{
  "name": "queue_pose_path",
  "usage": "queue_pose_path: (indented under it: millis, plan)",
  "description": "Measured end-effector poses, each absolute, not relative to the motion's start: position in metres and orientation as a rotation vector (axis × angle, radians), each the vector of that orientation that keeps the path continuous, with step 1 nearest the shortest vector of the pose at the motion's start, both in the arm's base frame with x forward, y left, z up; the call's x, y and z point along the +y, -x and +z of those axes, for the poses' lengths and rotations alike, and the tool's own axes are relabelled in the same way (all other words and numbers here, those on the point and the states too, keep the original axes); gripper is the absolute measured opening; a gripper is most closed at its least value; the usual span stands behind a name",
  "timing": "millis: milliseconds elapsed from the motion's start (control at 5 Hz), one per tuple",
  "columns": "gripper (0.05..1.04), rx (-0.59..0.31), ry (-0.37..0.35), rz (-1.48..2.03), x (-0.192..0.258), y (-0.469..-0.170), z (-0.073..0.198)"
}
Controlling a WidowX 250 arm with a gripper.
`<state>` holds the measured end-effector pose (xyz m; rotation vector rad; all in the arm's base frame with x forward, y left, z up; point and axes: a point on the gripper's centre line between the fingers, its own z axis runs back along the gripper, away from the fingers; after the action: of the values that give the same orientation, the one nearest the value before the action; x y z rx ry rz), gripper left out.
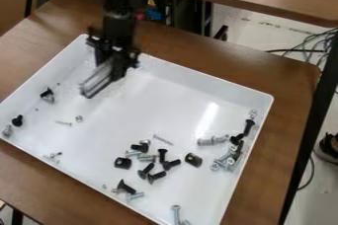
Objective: Sweep into pile
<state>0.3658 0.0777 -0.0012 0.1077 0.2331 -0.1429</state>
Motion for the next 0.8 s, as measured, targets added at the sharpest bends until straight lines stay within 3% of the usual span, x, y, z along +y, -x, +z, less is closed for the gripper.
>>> queue_pose_path:
  millis: [200,600,800]
  plan:
    - [0.363,0.236,-0.066,-0.369,0.115,-0.374,-0.015]
    - [0.363,0.247,-0.009,-0.697,0.131,-0.385,-0.034]
    - [0.363,0.214,-0.023,-0.79,0.133,-0.393,-0.038]
